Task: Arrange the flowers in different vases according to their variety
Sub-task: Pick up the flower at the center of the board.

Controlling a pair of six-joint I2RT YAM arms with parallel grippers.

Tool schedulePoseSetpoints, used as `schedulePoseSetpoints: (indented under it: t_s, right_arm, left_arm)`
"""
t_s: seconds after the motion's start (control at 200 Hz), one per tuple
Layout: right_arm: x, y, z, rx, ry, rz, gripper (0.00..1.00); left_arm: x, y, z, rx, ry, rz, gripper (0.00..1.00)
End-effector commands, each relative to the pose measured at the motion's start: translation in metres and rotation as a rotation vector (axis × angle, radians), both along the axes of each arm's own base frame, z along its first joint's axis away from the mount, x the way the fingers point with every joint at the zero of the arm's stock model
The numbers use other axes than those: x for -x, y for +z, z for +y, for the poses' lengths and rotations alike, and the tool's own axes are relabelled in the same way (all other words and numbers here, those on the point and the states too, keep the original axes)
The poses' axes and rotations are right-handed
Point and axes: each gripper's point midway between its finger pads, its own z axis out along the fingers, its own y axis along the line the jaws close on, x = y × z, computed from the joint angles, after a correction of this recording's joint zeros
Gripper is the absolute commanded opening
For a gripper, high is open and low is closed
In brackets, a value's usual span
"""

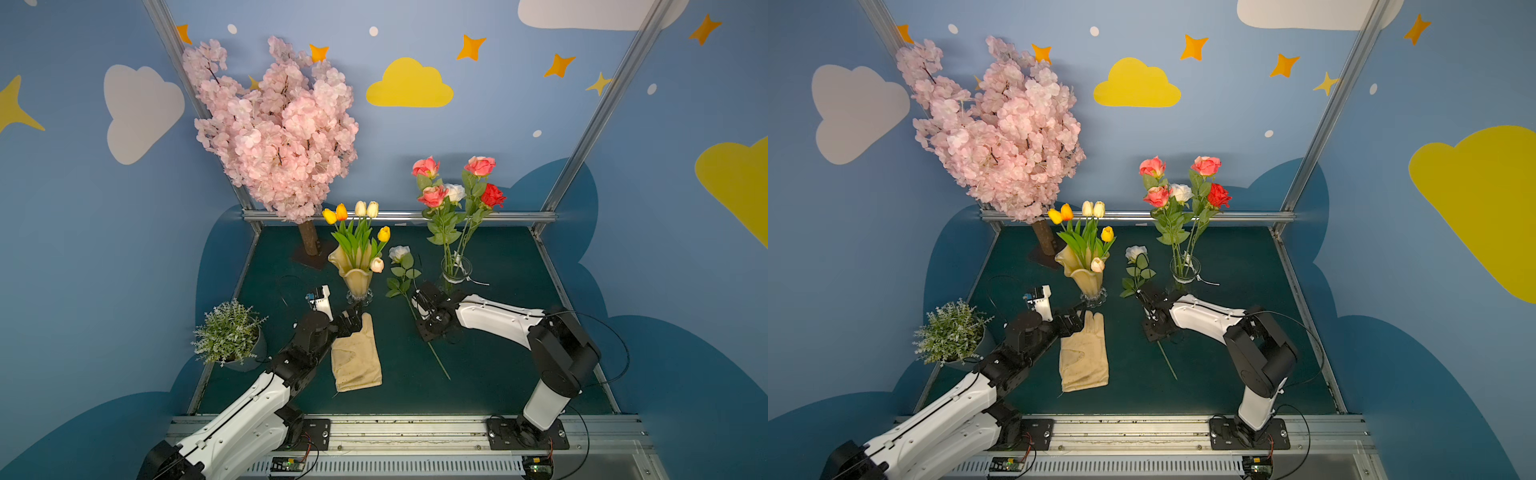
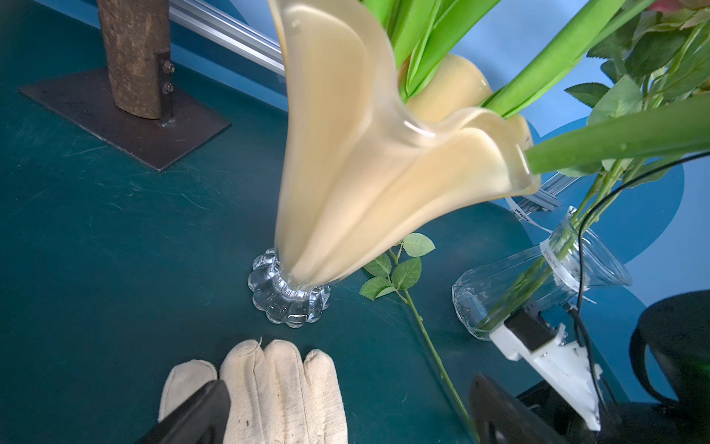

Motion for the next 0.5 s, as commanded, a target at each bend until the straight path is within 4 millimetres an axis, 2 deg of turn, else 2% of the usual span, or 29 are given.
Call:
schedulePoseSetpoints:
  t_s: [0.0,0.285,0.496]
  right_arm:
    - [-0.016,0.001,0.009,-0.008,0.017,0.021,0.34]
    - [-0.056,-0.004,0.033,-0.034,0.046,0.025,0.35]
    - [-0.072,-0.018,0.043,-0.028,0.056,0.046,0.34]
  left_arm:
    - [-0.002,-0.003,0.004,0.012,0.014,0.016,1.00]
    - [-0.007,-0.018,0.016,0.094,0.047,0.085,1.00]
    - [-0.007,-0.015,0.022,0.105,0.058,0.077,1.00]
